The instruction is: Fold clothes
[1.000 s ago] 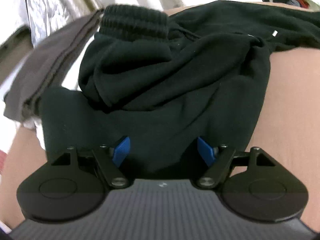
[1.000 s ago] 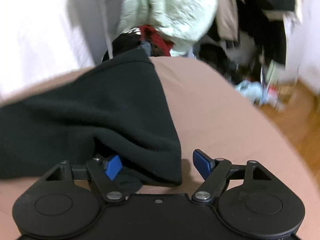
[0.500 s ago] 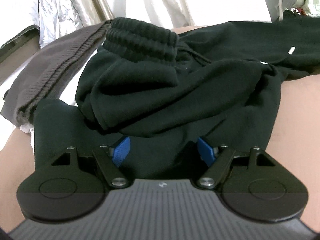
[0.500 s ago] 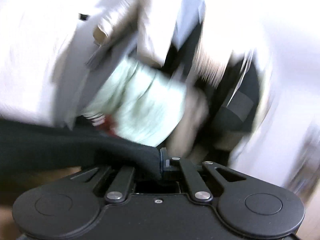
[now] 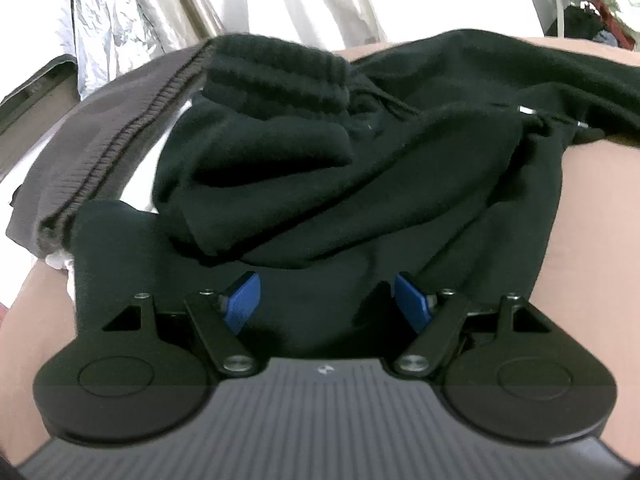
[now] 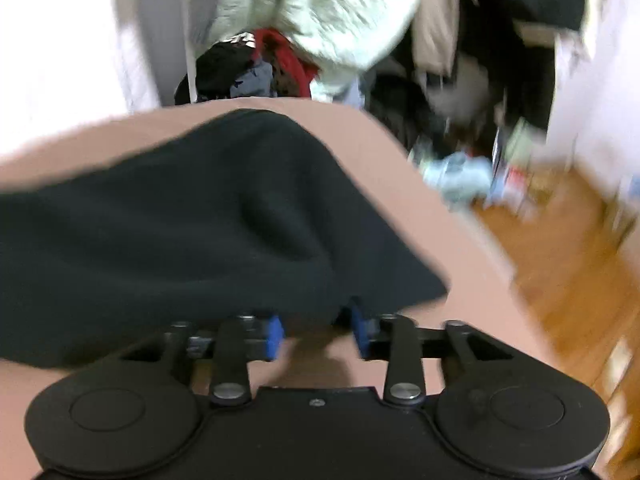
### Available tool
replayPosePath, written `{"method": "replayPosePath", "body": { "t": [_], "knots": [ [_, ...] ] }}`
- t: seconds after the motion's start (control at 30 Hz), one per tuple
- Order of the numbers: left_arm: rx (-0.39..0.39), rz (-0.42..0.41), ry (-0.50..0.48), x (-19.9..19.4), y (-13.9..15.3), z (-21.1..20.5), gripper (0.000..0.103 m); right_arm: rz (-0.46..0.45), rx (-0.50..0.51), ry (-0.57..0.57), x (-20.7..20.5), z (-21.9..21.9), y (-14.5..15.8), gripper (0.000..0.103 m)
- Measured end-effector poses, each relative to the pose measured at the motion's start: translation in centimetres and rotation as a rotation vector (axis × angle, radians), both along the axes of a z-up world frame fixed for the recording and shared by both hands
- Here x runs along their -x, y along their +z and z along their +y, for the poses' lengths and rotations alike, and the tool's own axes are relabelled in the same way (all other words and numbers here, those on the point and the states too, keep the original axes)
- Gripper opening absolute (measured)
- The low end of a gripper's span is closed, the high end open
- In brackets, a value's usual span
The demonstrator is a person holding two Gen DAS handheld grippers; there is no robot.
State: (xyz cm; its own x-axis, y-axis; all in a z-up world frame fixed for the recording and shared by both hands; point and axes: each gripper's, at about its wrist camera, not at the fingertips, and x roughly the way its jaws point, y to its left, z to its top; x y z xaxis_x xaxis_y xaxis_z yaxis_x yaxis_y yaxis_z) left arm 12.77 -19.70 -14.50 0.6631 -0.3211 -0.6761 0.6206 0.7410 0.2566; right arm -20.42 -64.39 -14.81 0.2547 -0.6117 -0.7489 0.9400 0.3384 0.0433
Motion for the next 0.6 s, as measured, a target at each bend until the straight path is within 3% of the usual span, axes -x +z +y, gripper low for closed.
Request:
{"method": "replayPosePath", "body": {
  "t": [0.1,0.2,0.33,0.43,0.53,0.6],
  "knots": [
    [0.019,-0.007,-0.019,0.5,1.7,1.4,0.074,-0.256,-0.093,0.065,0.4,3.7,1.1,0.056],
    [-0.007,0.005,-0.039,0.9,2.7,2.6,0.075,-0.422,-0.171,0.182,-1.3,7.7,1.5,0.06],
    [-0.058,0.061,-0.092,1.5,2.7,4.4,0.078,-0.48,-0.255,0.359,-5.7,12.5,1.7,0.06],
    [-0.097,-0.092,-0.029,2.4,3.2,5.9,0.078,-0.483,-0.268,0.482,-8.7,16.0,1.5,0.06],
    [-0.055,-0.161,0.011,1.4,4.6,7.7,0.078,-0.495,-0.28,0.55,-10.6,18.5,0.8,0.06],
    [-0.003,-0.057,-0.002,0.3,4.7,8.8,0.081,-0.515,-0.315,0.579,-11.8,19.9,0.0,0.06]
  ]
}}
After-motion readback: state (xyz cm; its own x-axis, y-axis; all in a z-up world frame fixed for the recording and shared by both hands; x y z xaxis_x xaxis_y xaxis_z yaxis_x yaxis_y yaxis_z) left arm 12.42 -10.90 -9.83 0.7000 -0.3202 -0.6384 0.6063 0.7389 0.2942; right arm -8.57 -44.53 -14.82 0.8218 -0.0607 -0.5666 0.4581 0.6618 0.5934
